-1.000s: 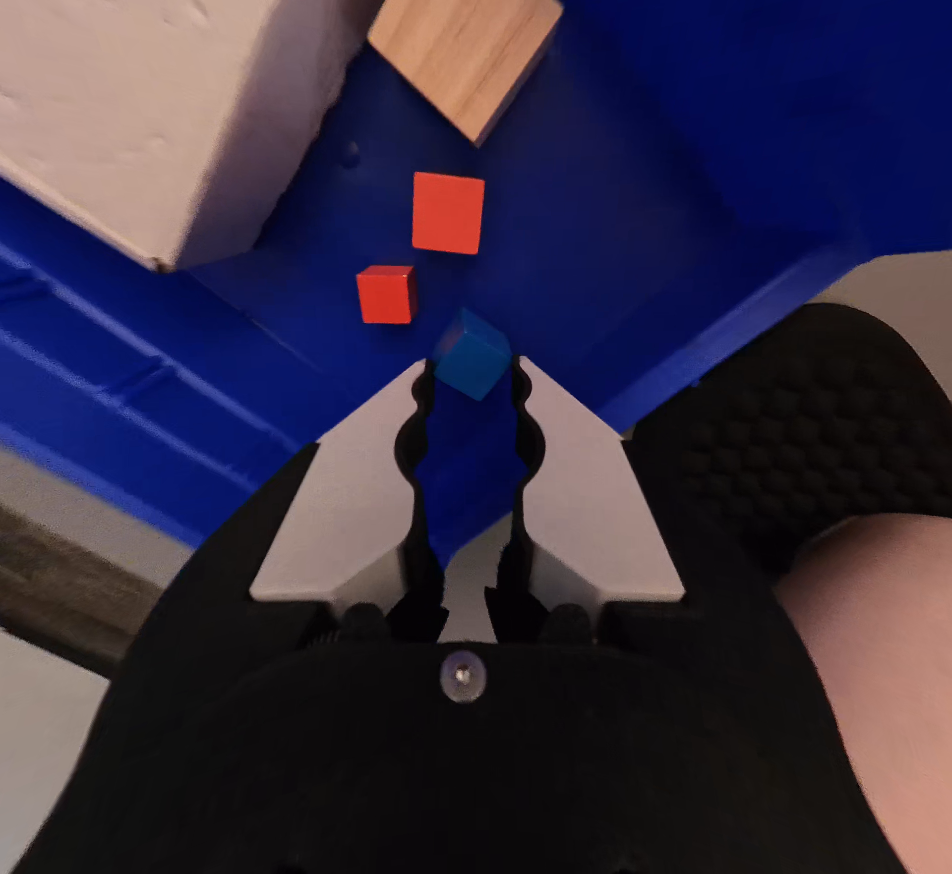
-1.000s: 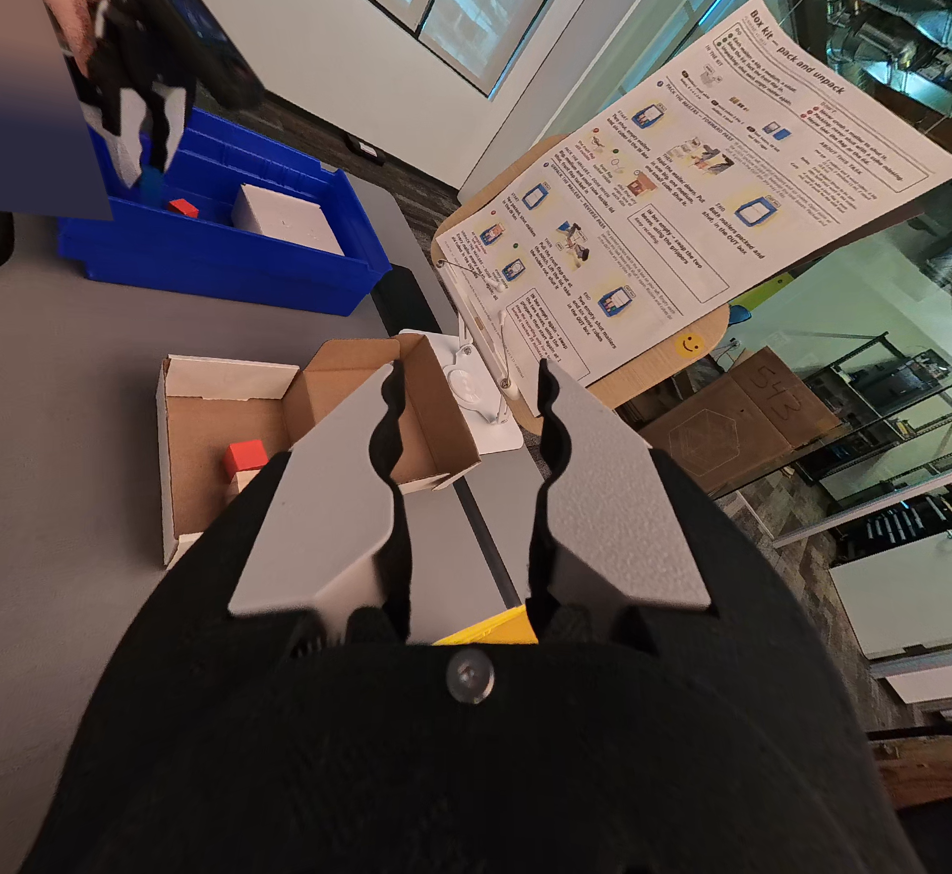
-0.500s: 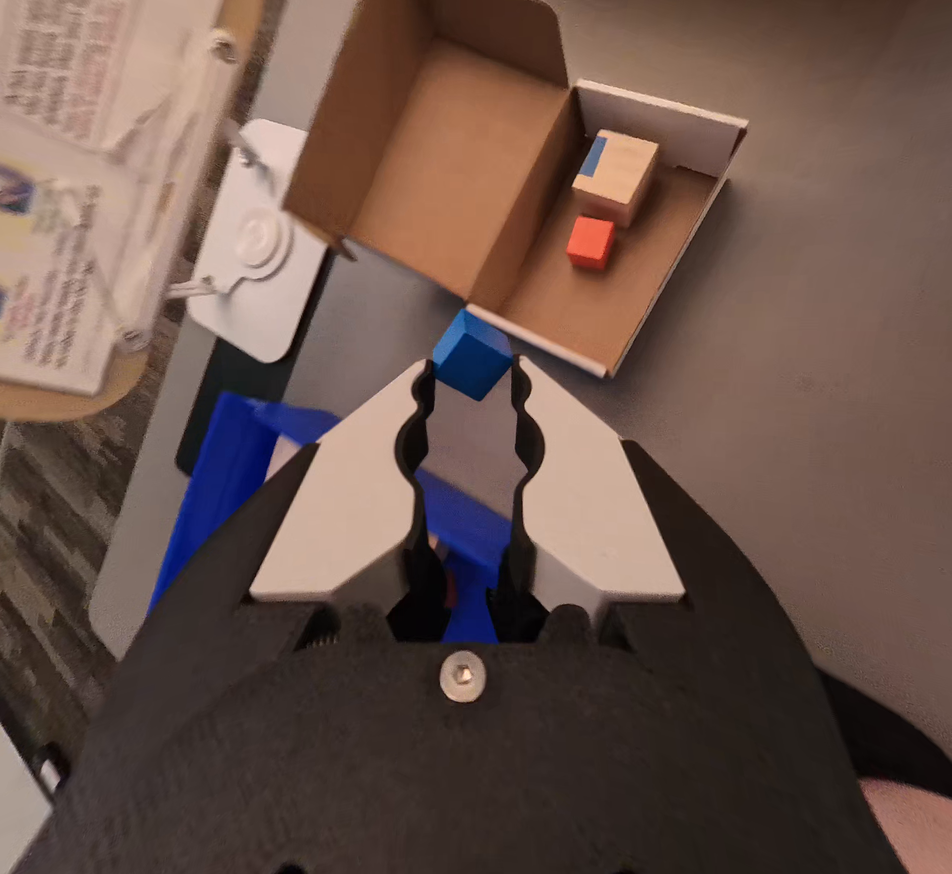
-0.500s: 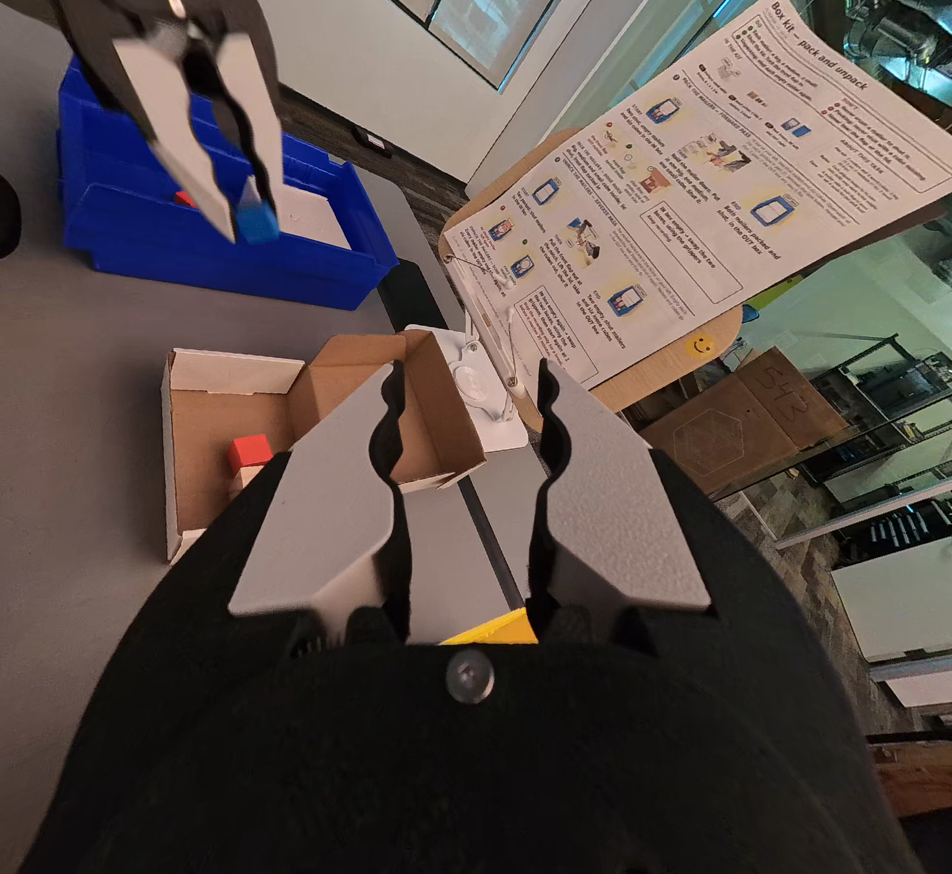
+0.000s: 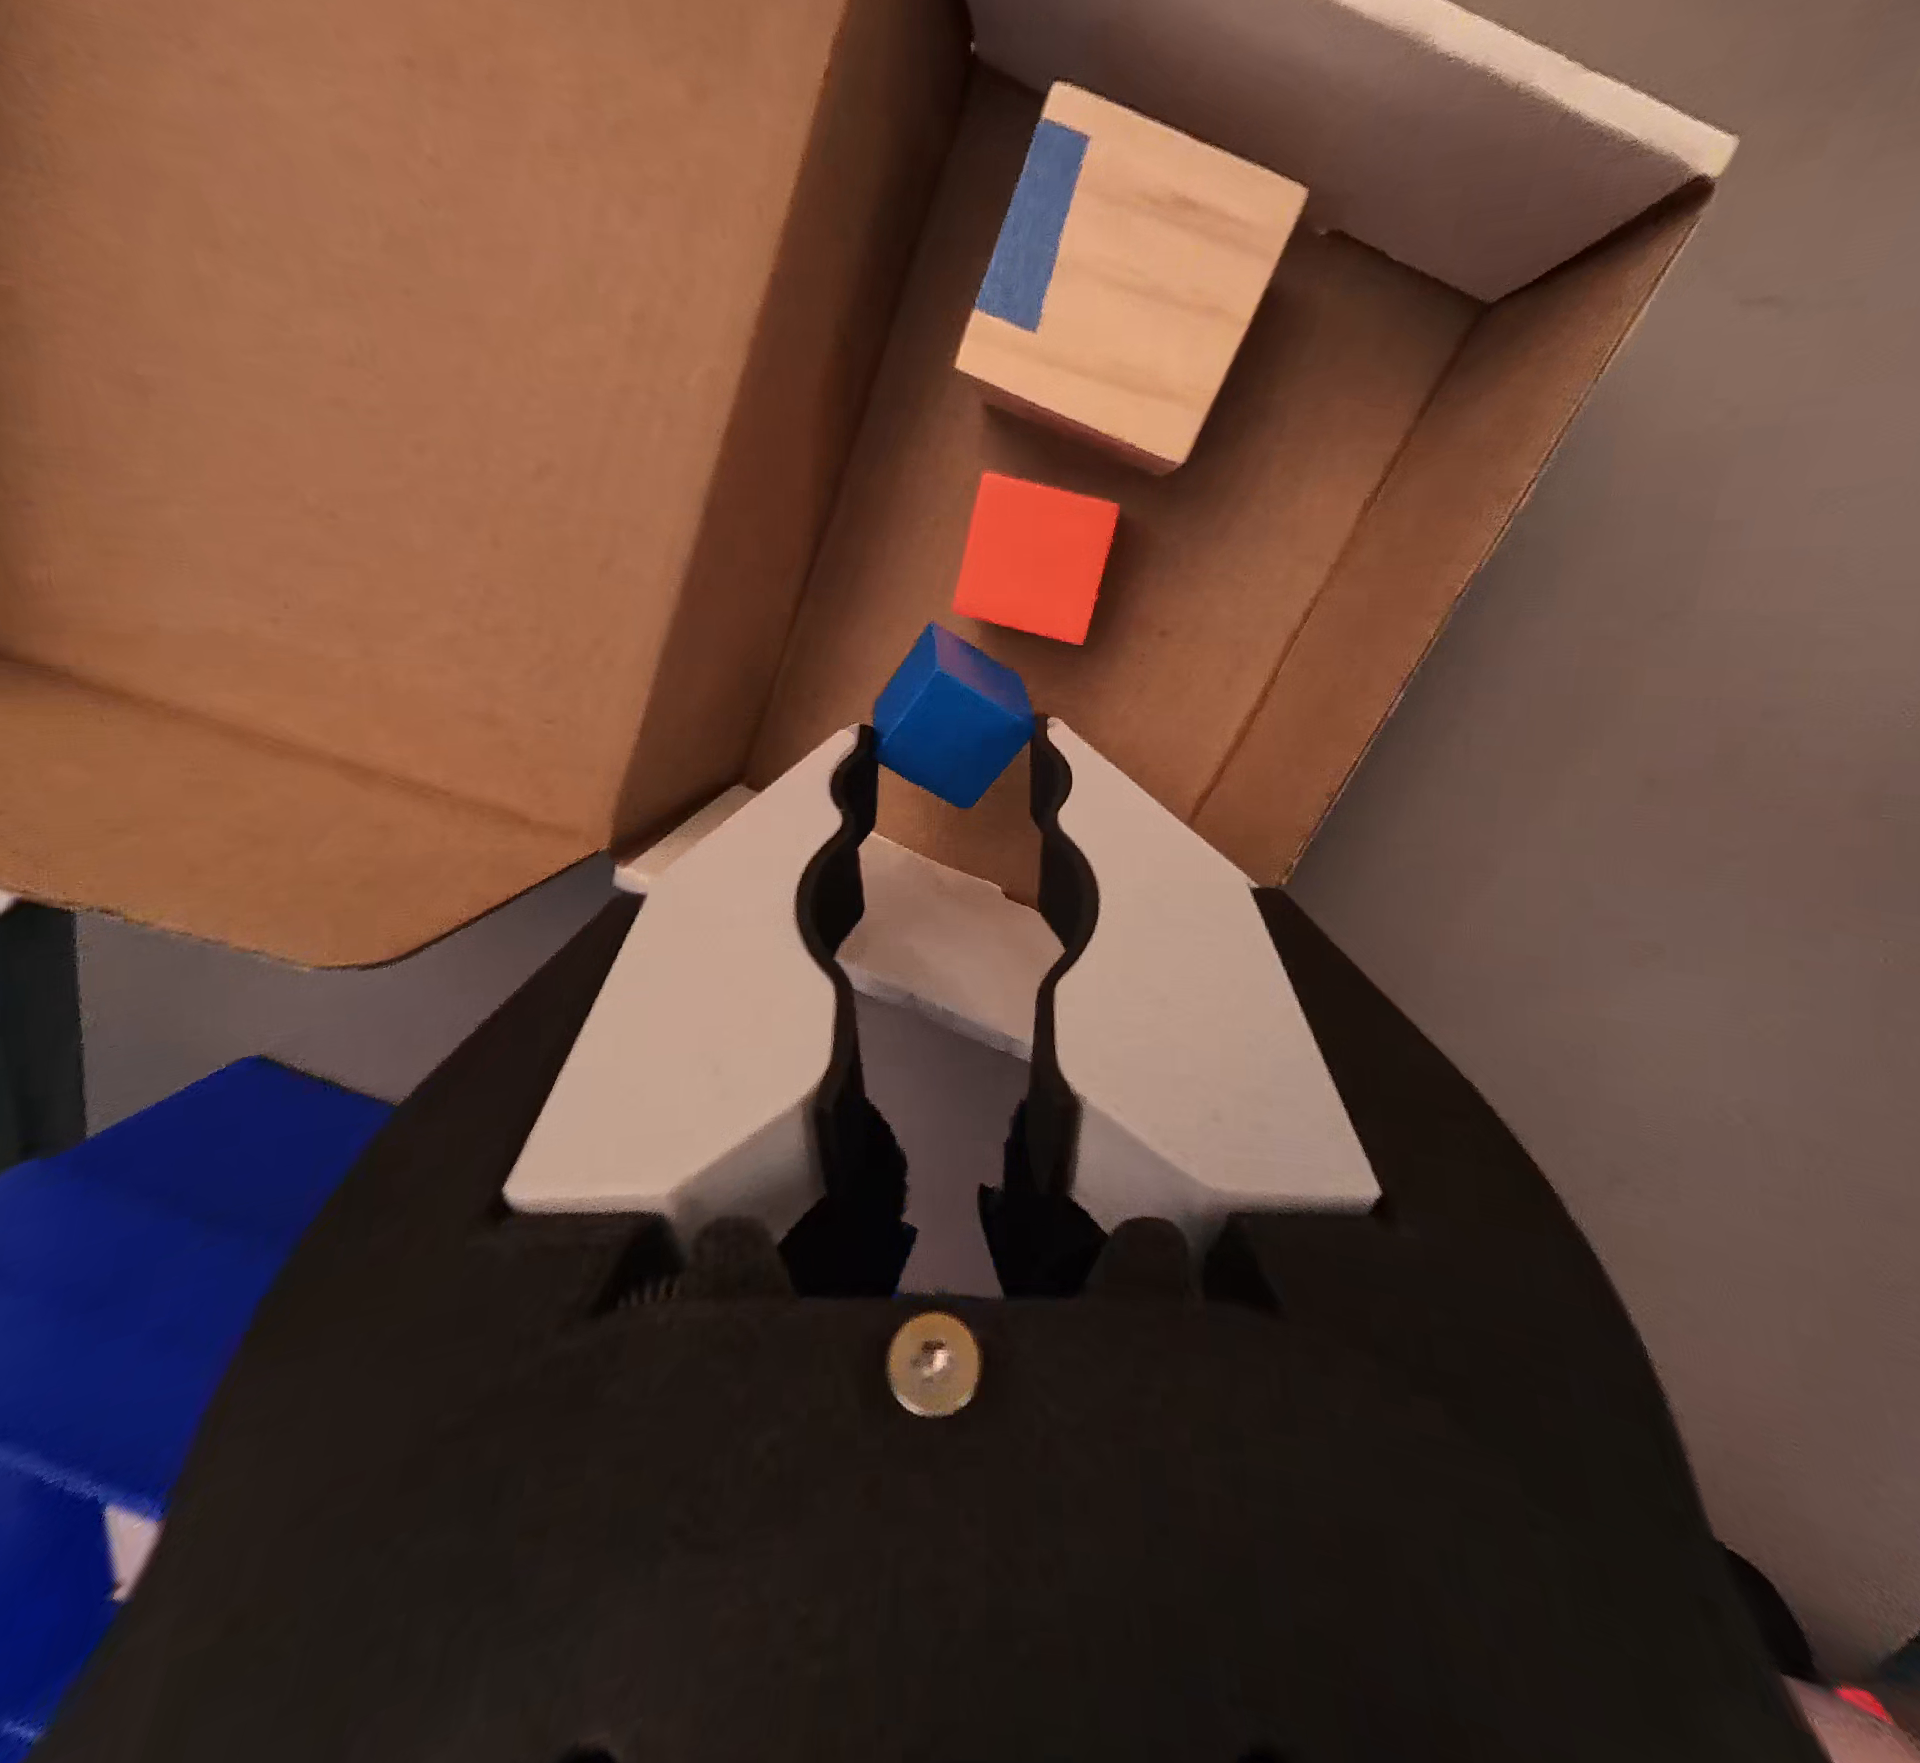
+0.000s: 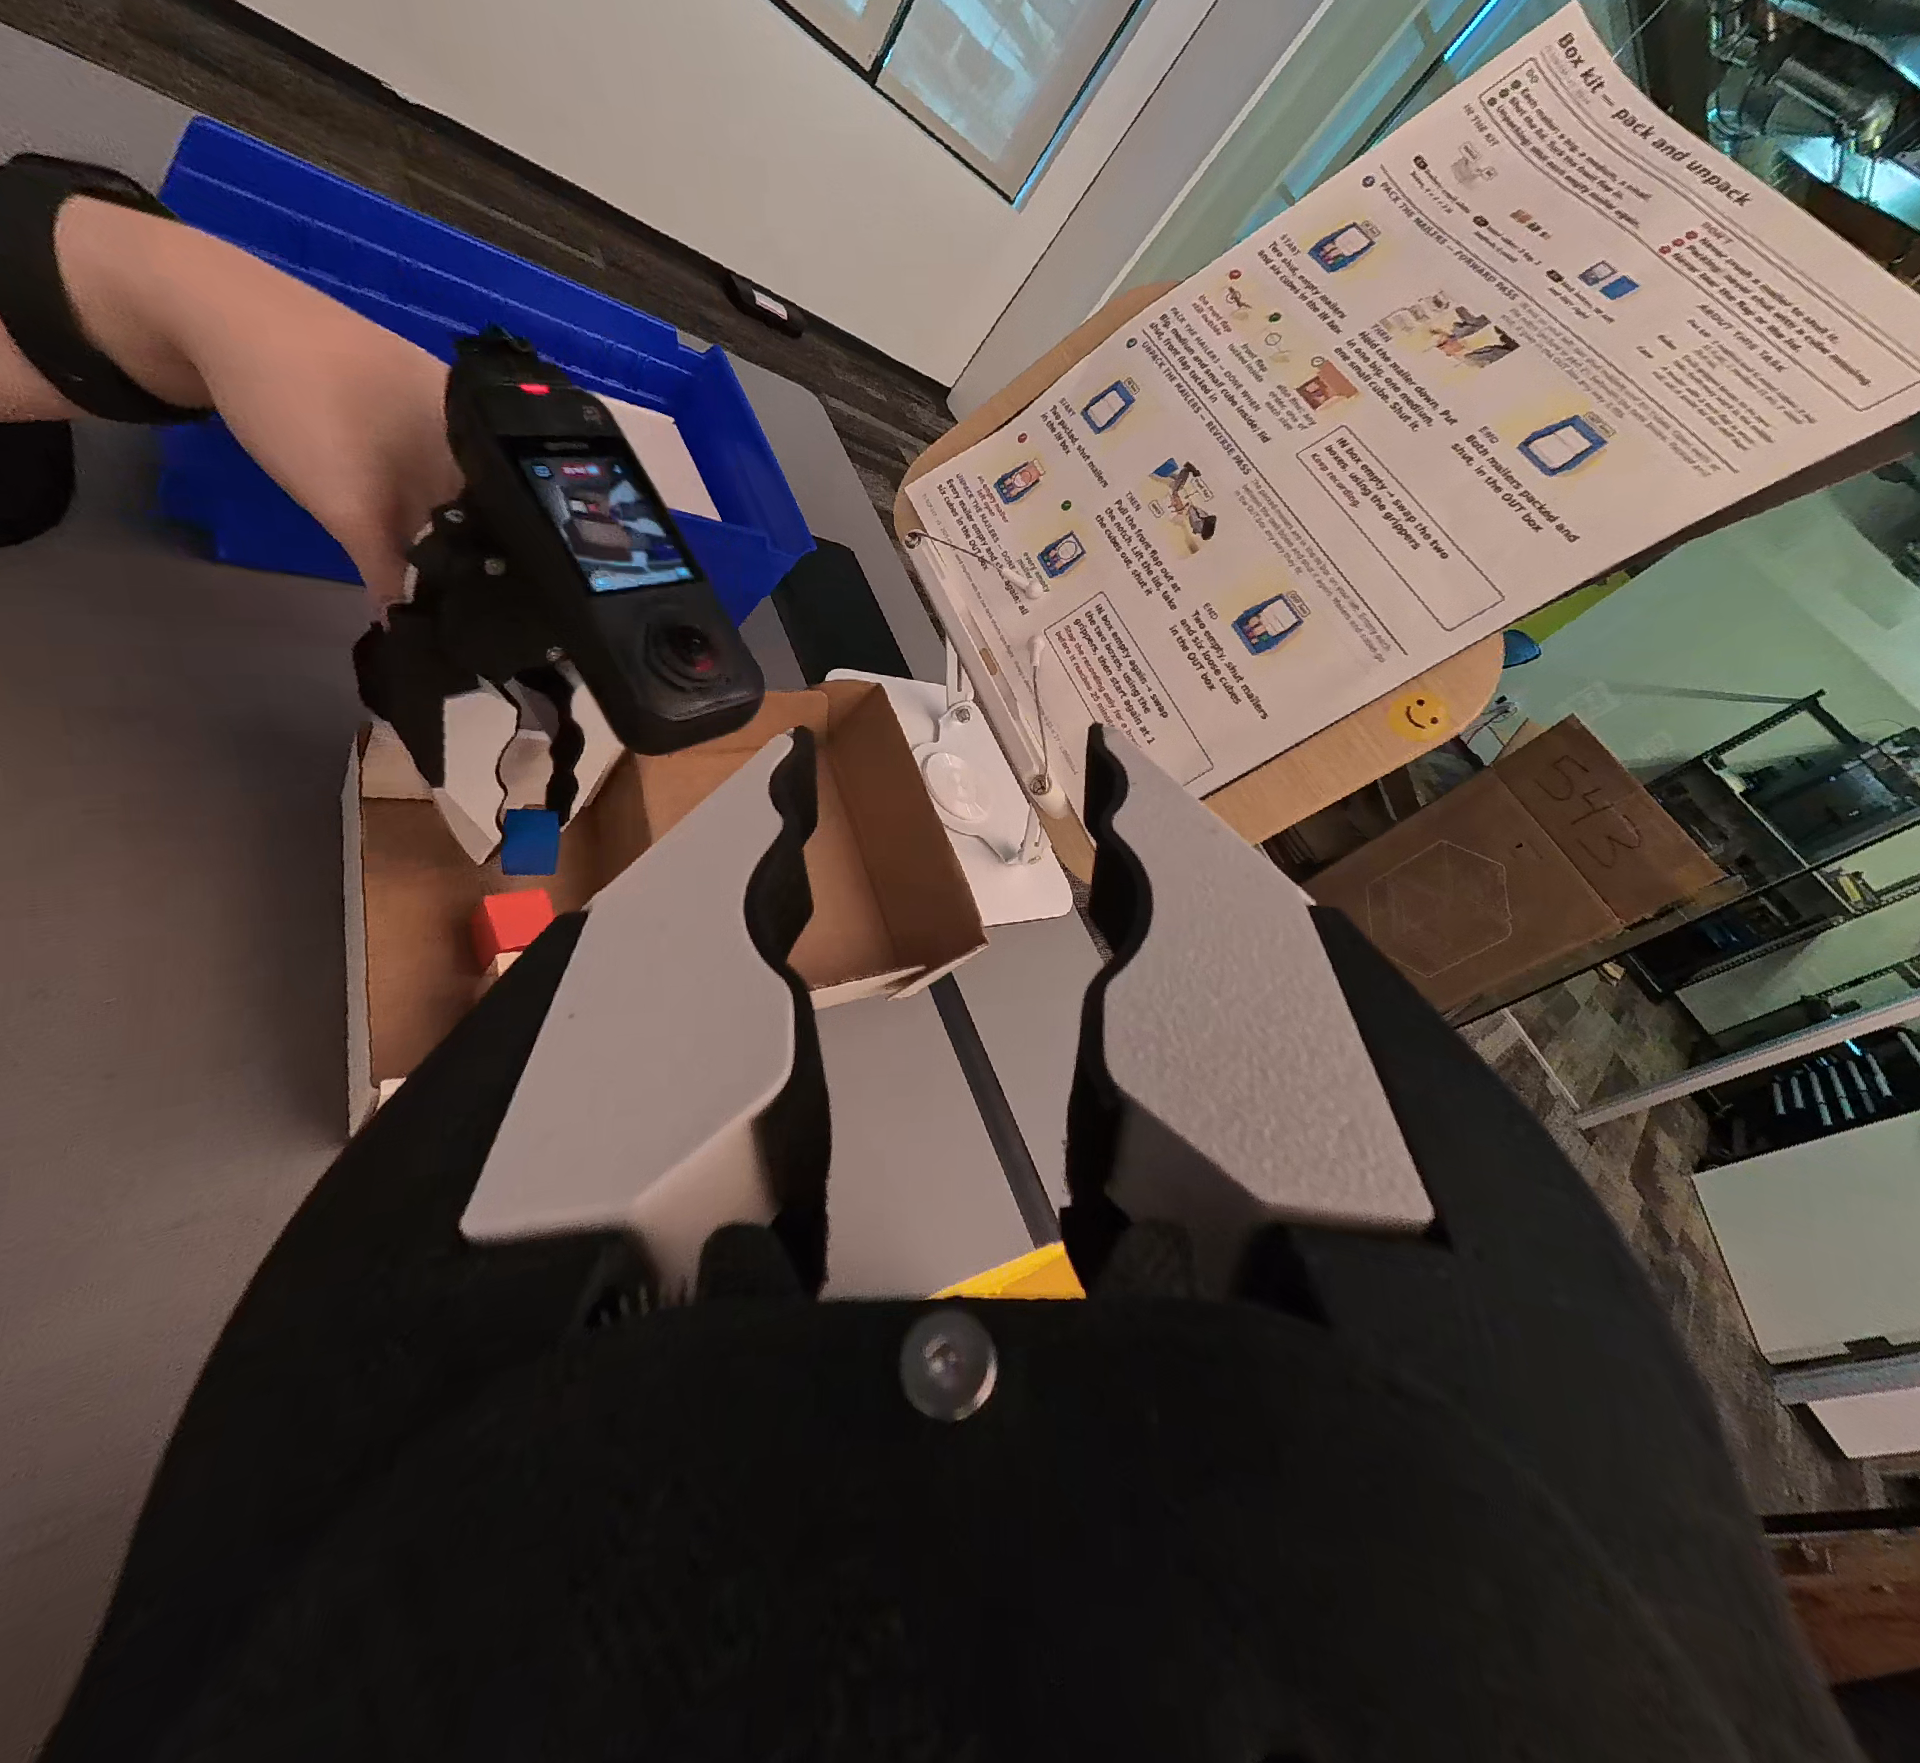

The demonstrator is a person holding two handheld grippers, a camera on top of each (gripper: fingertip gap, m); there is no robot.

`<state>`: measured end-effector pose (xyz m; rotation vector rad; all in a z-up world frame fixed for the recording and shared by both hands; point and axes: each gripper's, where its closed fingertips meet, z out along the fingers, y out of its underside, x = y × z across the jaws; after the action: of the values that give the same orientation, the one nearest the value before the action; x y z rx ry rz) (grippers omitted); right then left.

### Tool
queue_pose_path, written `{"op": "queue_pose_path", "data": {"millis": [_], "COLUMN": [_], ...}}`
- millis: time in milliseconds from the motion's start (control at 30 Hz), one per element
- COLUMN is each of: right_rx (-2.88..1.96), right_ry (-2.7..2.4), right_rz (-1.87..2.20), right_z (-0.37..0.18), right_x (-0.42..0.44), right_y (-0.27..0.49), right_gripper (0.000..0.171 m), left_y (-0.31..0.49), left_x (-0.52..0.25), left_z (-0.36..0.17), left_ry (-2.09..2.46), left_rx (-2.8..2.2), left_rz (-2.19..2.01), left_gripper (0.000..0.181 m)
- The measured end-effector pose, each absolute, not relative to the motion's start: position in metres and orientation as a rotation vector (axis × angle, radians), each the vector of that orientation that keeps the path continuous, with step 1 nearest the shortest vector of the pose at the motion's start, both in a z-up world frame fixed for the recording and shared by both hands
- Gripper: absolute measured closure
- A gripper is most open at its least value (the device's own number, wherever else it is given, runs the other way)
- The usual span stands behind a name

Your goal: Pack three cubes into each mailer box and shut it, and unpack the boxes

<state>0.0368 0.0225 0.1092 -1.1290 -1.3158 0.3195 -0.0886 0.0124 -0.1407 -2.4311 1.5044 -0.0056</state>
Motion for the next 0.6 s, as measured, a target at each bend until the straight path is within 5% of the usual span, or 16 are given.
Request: {"op": "queue_pose_path", "data": {"millis": [600], "right_rx": [-1.173], "right_ry": [-1.395], "right_rz": [0.333], "right_z": [0.084], "right_x": [0.012], "right_y": [0.029], "right_gripper": [0.120], "left_y": [0.007], "left_x": [-0.092], "left_z": [-0.159], "left_ry": [1.519], "left_rx": [-2.592], "left_rz": [0.070], "left_gripper": [0.153]}}
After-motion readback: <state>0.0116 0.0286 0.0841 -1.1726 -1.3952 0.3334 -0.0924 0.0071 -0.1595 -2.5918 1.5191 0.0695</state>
